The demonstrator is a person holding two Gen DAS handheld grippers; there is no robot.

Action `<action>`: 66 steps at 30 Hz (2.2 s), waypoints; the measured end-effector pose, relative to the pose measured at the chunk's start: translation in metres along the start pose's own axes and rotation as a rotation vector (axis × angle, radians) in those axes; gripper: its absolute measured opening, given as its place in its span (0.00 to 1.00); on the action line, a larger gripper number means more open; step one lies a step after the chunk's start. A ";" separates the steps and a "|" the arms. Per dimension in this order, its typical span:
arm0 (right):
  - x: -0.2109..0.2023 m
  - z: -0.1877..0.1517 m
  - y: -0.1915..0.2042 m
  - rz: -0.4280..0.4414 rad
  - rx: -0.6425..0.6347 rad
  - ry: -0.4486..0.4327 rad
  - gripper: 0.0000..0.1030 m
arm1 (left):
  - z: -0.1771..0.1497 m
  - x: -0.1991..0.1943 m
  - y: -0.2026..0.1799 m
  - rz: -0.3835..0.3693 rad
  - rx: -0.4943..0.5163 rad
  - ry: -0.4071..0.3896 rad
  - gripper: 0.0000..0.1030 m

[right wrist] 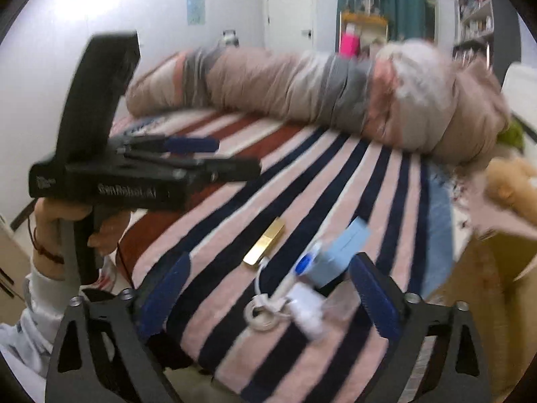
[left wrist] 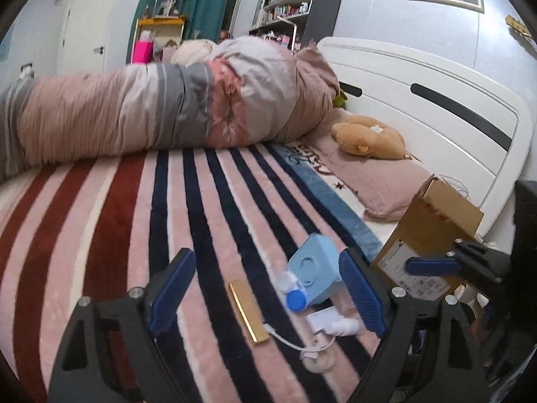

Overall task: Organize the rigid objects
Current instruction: 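Grasp the light-blue square device with the right tool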

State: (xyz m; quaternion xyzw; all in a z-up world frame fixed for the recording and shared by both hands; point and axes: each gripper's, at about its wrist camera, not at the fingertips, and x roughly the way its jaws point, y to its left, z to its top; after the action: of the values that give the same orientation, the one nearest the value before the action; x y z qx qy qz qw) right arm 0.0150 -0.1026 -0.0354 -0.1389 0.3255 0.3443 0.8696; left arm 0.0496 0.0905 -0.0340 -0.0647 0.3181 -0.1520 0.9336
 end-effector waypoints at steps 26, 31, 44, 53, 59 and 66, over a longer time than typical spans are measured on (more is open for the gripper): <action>0.093 0.004 -0.073 -0.152 0.368 0.044 0.23 | -0.029 0.038 0.071 -0.100 -0.105 0.070 0.83; 0.086 0.020 -0.052 0.054 0.379 0.048 0.23 | -0.028 0.028 0.081 -0.090 -0.130 0.047 0.83; 0.114 0.003 -0.044 -0.079 0.290 0.242 0.73 | -0.030 0.028 0.081 -0.072 -0.138 0.057 0.83; 0.120 0.004 -0.025 -0.042 0.291 0.279 0.85 | -0.031 0.030 0.082 -0.067 -0.150 0.066 0.83; 0.144 0.013 -0.014 -0.166 0.177 0.295 0.90 | -0.032 0.030 0.086 -0.057 -0.162 0.067 0.83; 0.152 0.013 -0.021 -0.186 0.137 0.307 0.86 | -0.032 0.030 0.089 -0.049 -0.164 0.070 0.83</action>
State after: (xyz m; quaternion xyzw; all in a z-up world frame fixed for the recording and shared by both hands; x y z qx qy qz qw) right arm 0.1198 -0.0346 -0.1262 -0.1598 0.4627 0.2144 0.8452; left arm 0.0741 0.1638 -0.0959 -0.1434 0.3603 -0.1506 0.9094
